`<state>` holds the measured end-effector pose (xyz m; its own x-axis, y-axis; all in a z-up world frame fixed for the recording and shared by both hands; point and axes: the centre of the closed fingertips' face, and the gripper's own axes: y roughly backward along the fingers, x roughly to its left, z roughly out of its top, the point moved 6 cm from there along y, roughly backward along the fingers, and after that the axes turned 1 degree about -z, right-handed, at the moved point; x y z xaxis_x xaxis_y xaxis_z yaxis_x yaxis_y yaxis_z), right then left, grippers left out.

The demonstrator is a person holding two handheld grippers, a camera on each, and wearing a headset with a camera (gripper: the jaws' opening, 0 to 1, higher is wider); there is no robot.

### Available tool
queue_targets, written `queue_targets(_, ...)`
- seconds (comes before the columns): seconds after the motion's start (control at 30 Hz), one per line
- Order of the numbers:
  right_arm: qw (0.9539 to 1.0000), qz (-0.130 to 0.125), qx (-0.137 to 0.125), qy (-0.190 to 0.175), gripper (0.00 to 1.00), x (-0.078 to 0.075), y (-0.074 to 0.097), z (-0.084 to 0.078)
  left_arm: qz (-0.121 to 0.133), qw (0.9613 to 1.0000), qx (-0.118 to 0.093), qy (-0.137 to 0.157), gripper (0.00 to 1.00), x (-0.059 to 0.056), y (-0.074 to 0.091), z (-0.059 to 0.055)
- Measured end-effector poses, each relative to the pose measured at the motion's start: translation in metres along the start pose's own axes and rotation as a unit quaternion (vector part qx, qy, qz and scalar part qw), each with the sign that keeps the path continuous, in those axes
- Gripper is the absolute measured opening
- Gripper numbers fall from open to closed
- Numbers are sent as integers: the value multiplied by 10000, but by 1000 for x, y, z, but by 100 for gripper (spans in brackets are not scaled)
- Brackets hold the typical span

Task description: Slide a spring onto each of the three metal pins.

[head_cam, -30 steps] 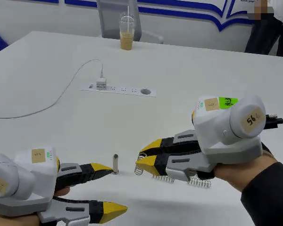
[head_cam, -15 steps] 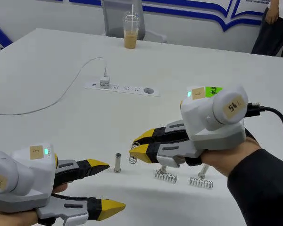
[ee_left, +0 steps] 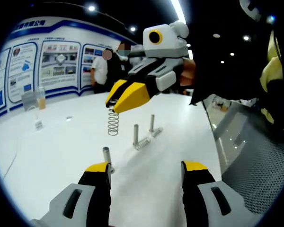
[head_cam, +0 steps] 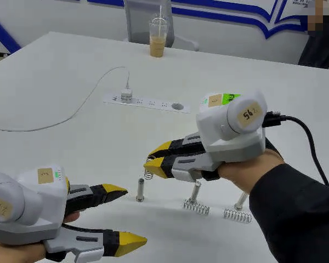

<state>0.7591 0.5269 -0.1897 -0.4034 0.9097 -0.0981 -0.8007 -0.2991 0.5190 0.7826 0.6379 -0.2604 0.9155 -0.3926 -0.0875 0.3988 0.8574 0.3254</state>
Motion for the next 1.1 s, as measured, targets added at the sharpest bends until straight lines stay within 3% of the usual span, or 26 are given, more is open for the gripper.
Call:
queue_targets(0.53, 9999, 4, 71, -142, 12, -3, -19, -12, 28, 10000, 20, 32, 62, 2, 3, -2)
queue_targets(1.1, 9997, 19, 129, -201, 12, -5, -25, -19, 52, 10000, 24, 79, 62, 2, 3, -4)
